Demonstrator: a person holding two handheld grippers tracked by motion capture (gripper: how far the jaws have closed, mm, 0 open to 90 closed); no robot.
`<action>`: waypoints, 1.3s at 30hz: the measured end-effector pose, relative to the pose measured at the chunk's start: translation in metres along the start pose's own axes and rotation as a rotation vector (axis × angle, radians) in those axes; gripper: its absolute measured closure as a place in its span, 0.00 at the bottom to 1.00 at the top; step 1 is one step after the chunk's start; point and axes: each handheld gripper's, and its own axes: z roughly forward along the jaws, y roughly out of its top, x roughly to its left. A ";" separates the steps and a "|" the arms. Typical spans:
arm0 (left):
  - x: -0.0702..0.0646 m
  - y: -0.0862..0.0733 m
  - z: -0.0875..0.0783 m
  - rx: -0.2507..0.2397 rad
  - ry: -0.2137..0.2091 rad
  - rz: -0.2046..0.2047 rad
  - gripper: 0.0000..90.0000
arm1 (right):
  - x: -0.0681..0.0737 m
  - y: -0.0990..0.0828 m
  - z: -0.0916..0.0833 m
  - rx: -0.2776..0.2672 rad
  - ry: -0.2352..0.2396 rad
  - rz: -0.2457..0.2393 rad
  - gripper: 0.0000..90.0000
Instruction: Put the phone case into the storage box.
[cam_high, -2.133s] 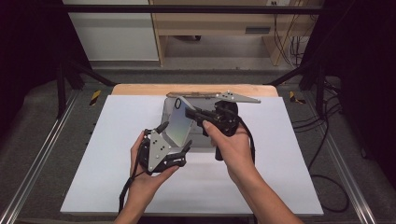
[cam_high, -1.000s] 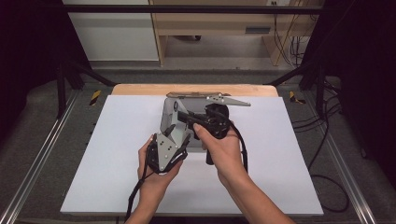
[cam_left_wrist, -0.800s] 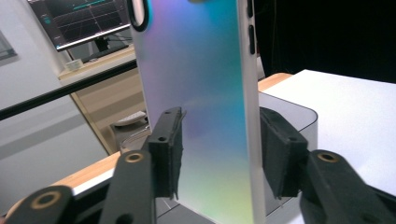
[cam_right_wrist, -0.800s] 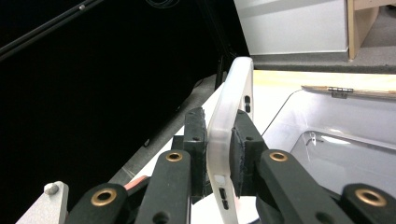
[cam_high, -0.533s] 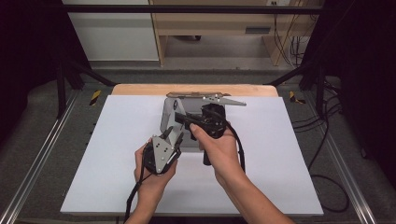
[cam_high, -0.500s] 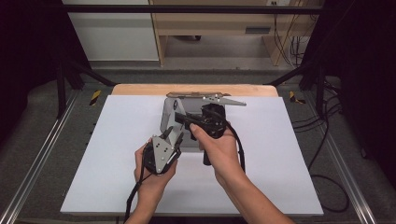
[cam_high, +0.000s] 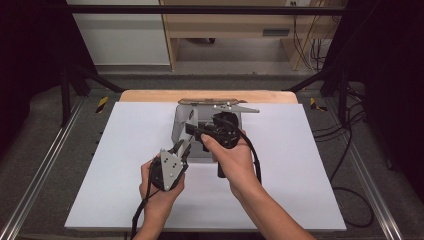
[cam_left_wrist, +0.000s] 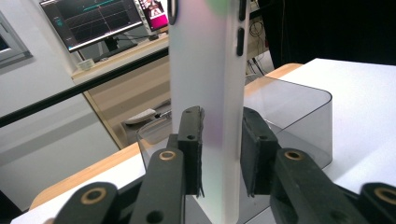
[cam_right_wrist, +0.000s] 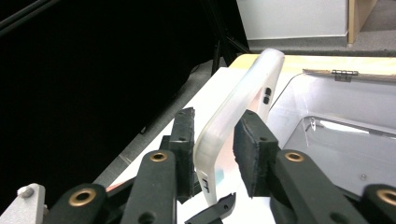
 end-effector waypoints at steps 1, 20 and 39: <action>0.001 -0.001 -0.001 0.002 -0.001 -0.004 0.83 | 0.000 0.000 0.001 0.007 -0.004 -0.004 0.73; 0.020 -0.004 0.000 0.021 -0.021 -0.092 0.90 | -0.005 -0.001 -0.004 -0.024 -0.024 -0.070 0.49; 0.068 0.043 0.020 0.147 -0.087 -0.203 0.90 | -0.074 -0.076 -0.064 -0.165 -0.251 -0.518 0.09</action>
